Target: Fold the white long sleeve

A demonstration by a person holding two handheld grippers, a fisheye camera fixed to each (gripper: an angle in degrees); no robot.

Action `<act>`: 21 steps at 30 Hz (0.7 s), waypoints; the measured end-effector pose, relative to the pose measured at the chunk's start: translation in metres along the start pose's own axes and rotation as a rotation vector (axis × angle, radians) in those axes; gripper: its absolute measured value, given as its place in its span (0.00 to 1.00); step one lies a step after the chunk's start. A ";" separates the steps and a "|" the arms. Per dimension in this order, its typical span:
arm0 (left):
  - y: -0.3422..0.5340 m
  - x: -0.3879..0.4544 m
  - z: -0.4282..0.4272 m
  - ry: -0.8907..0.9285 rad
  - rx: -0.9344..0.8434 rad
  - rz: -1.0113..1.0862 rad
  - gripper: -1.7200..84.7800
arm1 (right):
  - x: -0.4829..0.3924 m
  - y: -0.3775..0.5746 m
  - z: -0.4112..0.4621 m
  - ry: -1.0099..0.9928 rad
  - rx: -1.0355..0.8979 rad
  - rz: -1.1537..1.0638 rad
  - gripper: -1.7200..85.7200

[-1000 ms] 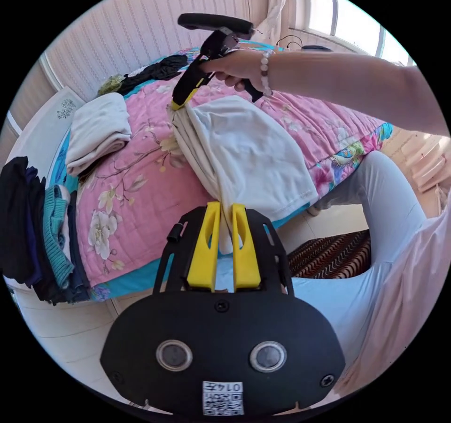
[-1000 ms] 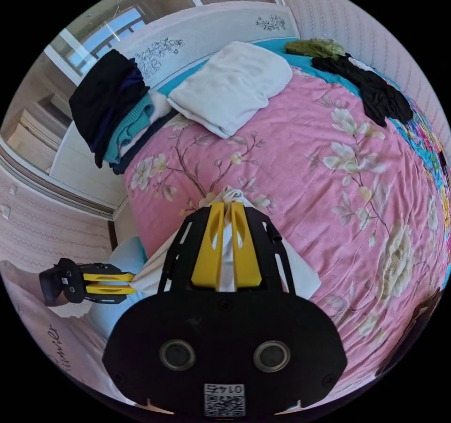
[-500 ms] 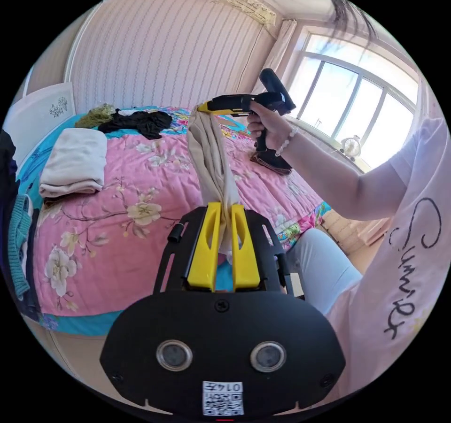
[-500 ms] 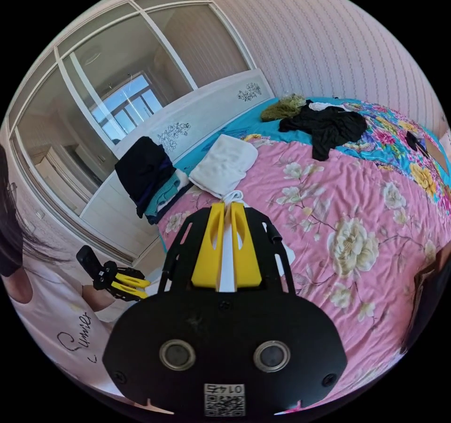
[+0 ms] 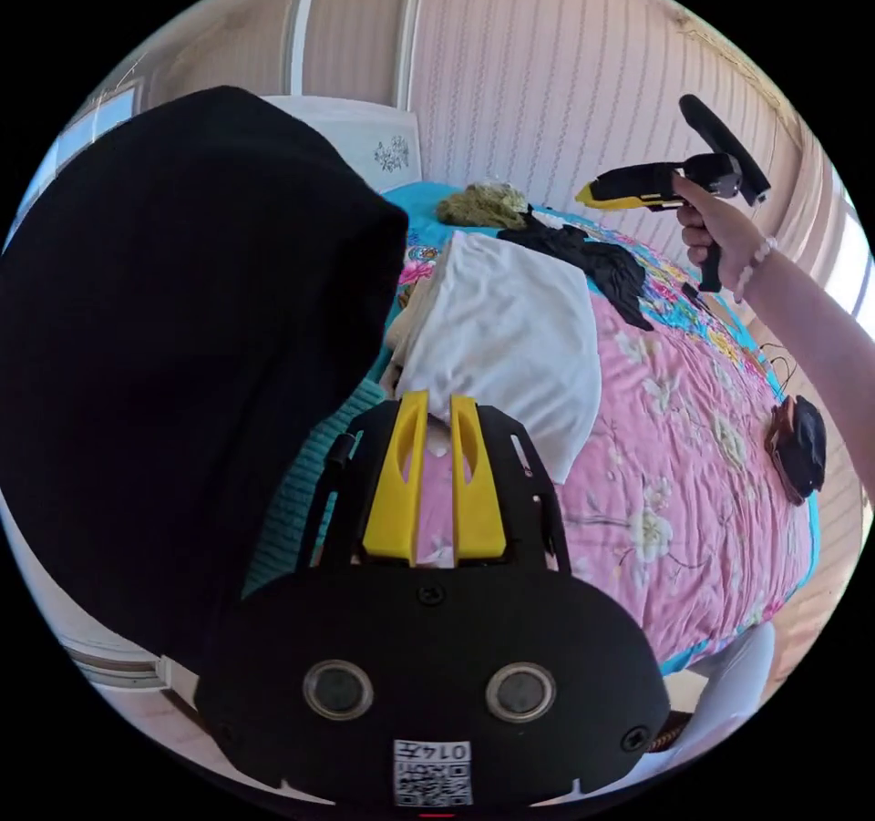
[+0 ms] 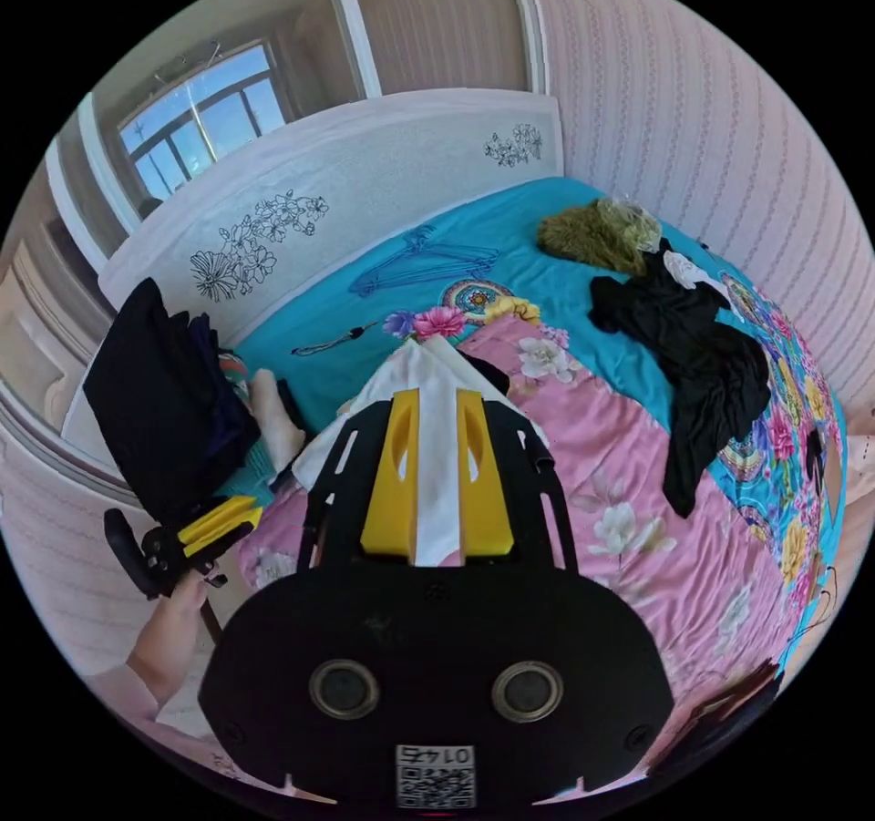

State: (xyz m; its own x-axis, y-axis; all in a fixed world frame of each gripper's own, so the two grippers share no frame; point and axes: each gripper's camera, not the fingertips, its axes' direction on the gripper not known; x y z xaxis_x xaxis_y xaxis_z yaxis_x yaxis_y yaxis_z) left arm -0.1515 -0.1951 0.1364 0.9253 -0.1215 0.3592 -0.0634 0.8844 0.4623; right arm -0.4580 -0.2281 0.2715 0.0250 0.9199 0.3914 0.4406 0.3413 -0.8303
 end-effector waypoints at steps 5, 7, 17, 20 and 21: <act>0.069 0.060 -0.025 0.100 0.014 0.133 0.04 | 0.038 0.163 -0.019 -0.138 -0.056 -0.081 0.09; 0.106 0.101 -0.040 0.168 -0.006 0.190 0.02 | 0.054 0.243 -0.043 -0.142 -0.065 -0.064 0.10; 0.154 0.299 -0.059 0.456 -0.128 0.437 0.01 | 0.132 0.671 -0.237 0.167 0.050 0.558 0.09; 0.128 0.372 -0.058 0.530 -0.113 0.522 0.01 | 0.142 0.747 -0.276 0.239 0.158 0.692 0.10; 0.116 0.404 -0.056 0.544 -0.123 0.556 0.01 | 0.145 0.759 -0.282 0.246 0.175 0.711 0.10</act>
